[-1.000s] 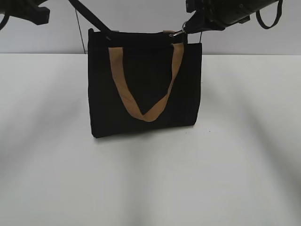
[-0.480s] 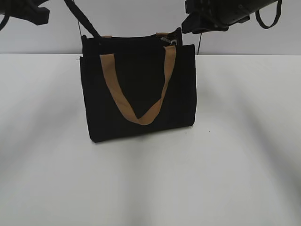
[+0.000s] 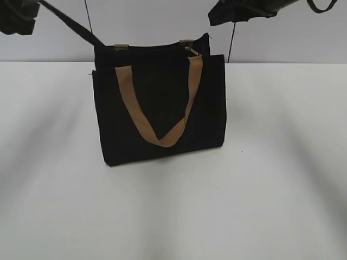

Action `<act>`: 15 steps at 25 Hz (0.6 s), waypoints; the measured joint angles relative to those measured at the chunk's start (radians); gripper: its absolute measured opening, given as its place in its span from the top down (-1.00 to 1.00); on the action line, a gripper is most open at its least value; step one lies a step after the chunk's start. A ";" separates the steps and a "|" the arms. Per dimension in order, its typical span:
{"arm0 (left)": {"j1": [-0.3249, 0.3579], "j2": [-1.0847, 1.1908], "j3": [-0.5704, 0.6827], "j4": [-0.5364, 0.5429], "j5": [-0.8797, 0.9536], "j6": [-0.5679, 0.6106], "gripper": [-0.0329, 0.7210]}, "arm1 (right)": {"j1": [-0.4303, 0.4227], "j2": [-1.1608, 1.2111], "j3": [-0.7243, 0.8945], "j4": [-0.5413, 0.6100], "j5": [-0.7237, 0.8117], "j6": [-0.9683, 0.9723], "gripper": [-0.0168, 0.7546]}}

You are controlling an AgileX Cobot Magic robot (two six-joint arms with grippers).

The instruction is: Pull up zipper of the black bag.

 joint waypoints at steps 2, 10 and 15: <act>-0.019 -0.004 -0.014 -0.018 0.126 0.000 -0.12 | 0.000 -0.017 0.000 -0.005 0.005 -0.014 -0.16; -0.074 -0.009 -0.084 -0.380 0.526 0.064 -0.13 | 0.000 -0.039 0.000 -0.138 0.083 0.014 -0.16; -0.074 -0.008 -0.162 -0.692 0.747 0.228 -0.13 | 0.000 -0.074 0.000 -0.327 0.159 0.228 -0.16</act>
